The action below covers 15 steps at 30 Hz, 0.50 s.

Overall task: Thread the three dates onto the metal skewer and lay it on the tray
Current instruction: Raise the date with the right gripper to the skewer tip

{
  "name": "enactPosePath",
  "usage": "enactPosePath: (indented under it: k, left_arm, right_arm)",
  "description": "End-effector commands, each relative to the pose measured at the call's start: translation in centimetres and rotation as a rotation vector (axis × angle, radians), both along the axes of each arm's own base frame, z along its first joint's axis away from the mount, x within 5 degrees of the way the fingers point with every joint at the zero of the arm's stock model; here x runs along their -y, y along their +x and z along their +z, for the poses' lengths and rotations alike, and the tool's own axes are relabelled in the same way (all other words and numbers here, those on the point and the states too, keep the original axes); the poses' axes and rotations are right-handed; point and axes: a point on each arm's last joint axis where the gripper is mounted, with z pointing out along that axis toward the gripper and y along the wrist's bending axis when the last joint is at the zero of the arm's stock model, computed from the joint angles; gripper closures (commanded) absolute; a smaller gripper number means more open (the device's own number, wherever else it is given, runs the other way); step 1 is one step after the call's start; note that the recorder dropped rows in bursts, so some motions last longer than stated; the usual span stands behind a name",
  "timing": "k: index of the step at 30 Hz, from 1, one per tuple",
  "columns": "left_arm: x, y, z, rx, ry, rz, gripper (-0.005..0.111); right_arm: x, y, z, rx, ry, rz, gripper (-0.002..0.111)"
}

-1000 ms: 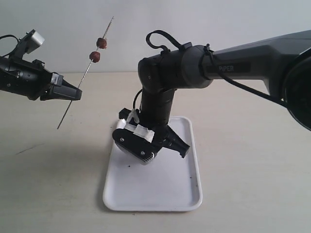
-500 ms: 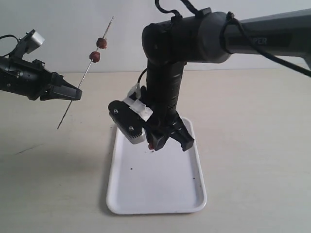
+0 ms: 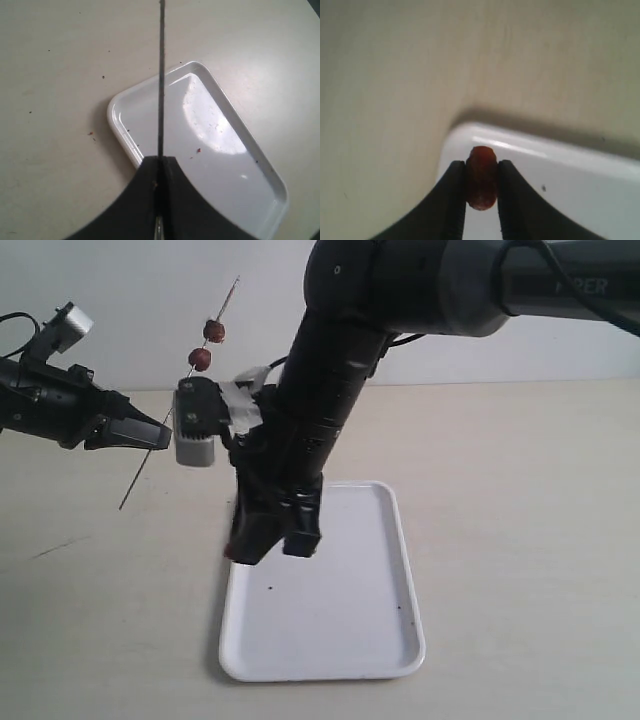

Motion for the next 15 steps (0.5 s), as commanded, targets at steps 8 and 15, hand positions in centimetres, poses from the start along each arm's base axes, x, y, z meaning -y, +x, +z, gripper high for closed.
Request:
enactPosePath:
  k: [8, 15]
  left_arm:
    - [0.2, -0.6, 0.2, -0.018, -0.029, -0.037, 0.107]
    - [0.2, -0.6, 0.1, -0.021, -0.025, -0.039, 0.107]
  right_arm:
    - [-2.9, -0.8, 5.2, -0.315, 0.544, -0.216, 0.087]
    - [1.1, 1.9, 7.7, -0.391, 0.671, -0.422, 0.087]
